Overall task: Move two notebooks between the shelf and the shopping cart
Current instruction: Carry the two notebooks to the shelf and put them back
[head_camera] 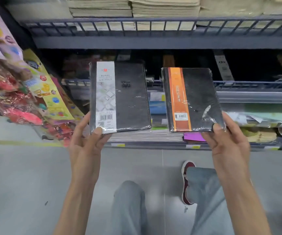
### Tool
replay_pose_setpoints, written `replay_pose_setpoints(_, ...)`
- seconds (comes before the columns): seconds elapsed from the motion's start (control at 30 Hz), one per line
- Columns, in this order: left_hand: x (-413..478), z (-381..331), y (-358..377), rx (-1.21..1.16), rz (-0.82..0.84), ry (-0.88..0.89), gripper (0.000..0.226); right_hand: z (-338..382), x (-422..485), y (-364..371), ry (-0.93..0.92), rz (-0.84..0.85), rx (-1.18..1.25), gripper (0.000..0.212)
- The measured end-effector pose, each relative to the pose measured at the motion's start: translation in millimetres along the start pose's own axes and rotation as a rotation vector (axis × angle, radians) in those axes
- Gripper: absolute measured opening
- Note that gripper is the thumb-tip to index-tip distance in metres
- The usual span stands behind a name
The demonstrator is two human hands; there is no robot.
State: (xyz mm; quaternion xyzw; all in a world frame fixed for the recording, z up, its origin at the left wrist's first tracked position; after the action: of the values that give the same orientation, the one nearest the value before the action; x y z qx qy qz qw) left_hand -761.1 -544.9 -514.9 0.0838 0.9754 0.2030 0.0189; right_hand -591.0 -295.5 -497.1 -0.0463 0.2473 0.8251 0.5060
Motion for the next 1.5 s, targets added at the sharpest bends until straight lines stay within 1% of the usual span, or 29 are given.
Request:
replay_pose_setpoints(0.2,34,21,20,0.014,0.082,0.142,0.048,-11,41,13,-0.111,0.076,0.007,0.038)
replay_pose_setpoints(0.3,48,36,28,-0.003,0.096,0.194,0.044,-21,61,14,-0.153,0.109,0.052,0.036)
replay_pose_setpoints(0.4,65,50,33,-0.028,0.087,0.228,0.043,-28,76,15,-0.174,0.131,0.087,0.039)
replay_pose_setpoints(0.67,95,65,47,-0.019,0.095,0.241,0.040,-27,104,23,-0.223,0.130,0.107,0.043)
replay_pose_setpoints(0.77,102,64,47,-0.022,0.071,0.225,0.035,-26,109,32,-0.224,0.147,0.101,0.042)
replay_pose_setpoints(0.9,111,60,51,0.036,0.095,0.249,0.030,-27,116,40,-0.223,0.146,0.083,0.040)
replay_pose_setpoints(1.0,116,57,54,0.060,0.097,0.257,0.034,-26,118,44,-0.234,0.138,0.069,0.039)
replay_pose_setpoints(1.07,120,56,55,0.065,0.100,0.246,0.041,-25,118,45,-0.249,0.139,0.066,0.040)
replay_pose_setpoints(1.23,121,56,53,0.103,0.173,0.260,0.065,-20,115,39,-0.309,0.167,-0.042,0.048)
replay_pose_setpoints(1.3,117,57,51,0.145,0.169,0.282,0.070,-20,113,34,-0.344,0.164,-0.110,0.050)
replay_pose_setpoints(1.5,115,59,50,0.229,0.089,0.373,0.047,-22,118,29,-0.461,0.057,-0.254,0.040)
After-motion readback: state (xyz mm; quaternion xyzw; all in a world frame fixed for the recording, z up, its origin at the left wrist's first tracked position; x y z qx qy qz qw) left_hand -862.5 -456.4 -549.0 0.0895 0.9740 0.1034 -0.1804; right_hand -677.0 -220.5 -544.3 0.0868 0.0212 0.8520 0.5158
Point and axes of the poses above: each hand's wrist, its own x-axis towards the middle knuckle, its own y-axis out of the palm, z = x × y, the point moved 1 cm from there along x, towards the middle knuckle, and after that the axes turned 6 degrees about y, right-handed, at the moved point
